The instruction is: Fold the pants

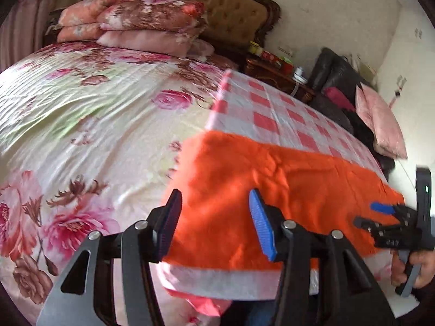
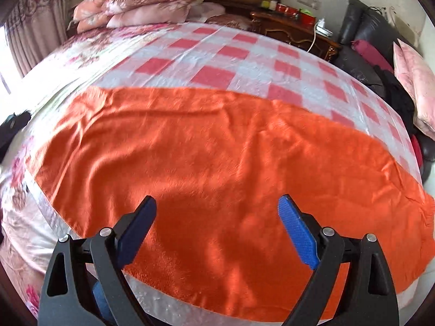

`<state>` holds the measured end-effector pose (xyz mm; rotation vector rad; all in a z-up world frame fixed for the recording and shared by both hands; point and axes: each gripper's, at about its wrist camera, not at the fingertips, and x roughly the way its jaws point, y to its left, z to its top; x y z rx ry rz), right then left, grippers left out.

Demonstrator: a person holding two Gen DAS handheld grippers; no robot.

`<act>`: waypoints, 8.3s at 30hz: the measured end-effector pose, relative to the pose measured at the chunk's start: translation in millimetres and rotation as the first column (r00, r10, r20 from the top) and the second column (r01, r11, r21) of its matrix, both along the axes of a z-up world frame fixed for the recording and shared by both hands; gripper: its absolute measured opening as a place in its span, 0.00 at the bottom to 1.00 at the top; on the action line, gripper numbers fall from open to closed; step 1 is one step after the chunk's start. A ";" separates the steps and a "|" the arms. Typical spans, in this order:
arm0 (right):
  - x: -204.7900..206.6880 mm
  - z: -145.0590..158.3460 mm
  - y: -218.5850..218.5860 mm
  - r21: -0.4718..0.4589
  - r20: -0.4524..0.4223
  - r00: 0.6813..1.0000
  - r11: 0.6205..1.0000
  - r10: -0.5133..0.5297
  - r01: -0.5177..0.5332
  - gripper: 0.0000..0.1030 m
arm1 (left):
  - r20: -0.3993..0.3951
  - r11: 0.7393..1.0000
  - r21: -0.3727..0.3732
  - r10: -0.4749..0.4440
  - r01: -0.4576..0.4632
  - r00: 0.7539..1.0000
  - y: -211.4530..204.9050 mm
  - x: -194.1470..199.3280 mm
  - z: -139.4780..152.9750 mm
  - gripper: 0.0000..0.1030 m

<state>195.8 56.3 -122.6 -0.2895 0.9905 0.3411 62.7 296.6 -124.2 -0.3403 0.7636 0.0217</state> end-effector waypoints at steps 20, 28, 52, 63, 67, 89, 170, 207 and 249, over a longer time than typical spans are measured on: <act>0.3 -15.5 -76.0 -0.063 -0.046 0.958 0.958 -0.282 0.279 0.86 | -0.150 0.989 0.126 -0.054 0.073 0.987 -173.5 54.9 -5.0 0.86; 0.2 -24.9 -105.9 0.056 -0.114 0.936 0.938 -0.333 0.341 0.96 | -0.264 0.961 0.249 -0.051 0.119 0.963 -212.7 71.2 -30.7 0.99; -1.7 -24.4 -103.6 0.037 -0.114 0.950 0.954 -0.291 0.297 0.95 | -0.210 0.898 0.435 0.167 -0.060 0.963 -103.9 78.3 -25.6 0.99; -5.8 -5.4 -50.9 -0.038 -0.016 0.980 0.979 -0.200 0.199 0.95 | -0.172 0.874 0.458 0.265 -0.161 0.949 -34.7 69.8 -22.6 0.99; 0.0 -6.9 -32.3 -0.062 -0.015 0.984 0.983 -0.176 0.175 0.95 | -0.157 0.861 0.454 0.331 -0.229 0.930 -5.2 49.6 -18.3 0.99; 77.4 -10.8 148.9 -0.061 0.040 0.993 0.992 0.109 -0.107 0.93 | -0.172 0.890 -0.285 0.317 -0.356 0.933 77.7 -44.2 -41.5 0.92; 49.9 -7.8 101.3 0.210 -0.178 0.982 0.977 0.065 -0.027 0.83 | -0.115 0.812 -0.552 0.152 -0.191 0.982 87.9 -4.8 -21.7 0.09; 114.8 -3.9 8.7 0.492 -0.441 0.887 0.863 0.135 0.113 0.06 | -0.018 0.851 0.447 -0.301 0.276 0.954 -270.4 34.3 22.5 0.08; 117.6 -7.7 -72.4 0.397 -0.290 0.957 0.908 -0.015 0.134 0.05 | -0.012 0.788 0.464 -0.452 0.406 0.892 -356.4 30.8 -18.0 0.11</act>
